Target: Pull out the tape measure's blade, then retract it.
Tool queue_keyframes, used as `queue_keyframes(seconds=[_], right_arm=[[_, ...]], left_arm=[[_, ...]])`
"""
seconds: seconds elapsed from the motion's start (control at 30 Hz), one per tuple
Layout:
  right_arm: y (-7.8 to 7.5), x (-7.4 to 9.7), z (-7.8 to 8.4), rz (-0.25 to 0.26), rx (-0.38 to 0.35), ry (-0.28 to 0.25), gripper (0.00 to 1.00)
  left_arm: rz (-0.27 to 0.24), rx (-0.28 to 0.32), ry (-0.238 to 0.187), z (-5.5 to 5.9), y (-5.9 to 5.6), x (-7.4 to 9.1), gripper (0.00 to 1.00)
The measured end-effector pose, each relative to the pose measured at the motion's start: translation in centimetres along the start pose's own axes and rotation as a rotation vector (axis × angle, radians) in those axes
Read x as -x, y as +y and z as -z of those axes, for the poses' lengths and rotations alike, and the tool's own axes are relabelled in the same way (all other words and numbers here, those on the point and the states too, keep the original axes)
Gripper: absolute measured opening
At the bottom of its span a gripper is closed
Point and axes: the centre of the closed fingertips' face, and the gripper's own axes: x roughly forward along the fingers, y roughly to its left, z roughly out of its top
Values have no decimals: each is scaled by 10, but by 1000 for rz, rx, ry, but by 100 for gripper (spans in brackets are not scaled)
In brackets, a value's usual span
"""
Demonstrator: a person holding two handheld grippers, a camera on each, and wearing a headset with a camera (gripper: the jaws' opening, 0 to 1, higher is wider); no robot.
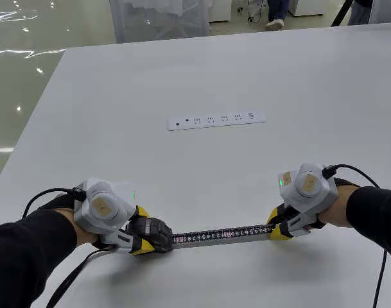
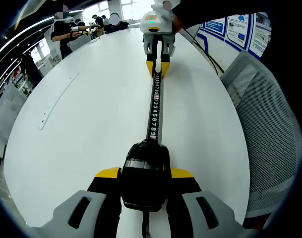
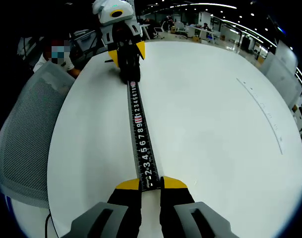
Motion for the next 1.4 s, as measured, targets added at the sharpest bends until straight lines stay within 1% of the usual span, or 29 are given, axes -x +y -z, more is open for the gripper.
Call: queue_keyframes(seconds=[0.23, 0.93, 1.4], right_arm=[[-2, 3, 5, 5, 6, 8, 9], [-4, 10, 18, 10, -9, 12, 9], [-4, 11, 21, 11, -11, 13, 9]], left_arm=[[0, 1, 0, 0, 0, 0, 29], [-1, 0, 1, 0, 0, 0, 29], [-1, 5, -1, 0, 0, 0, 29]])
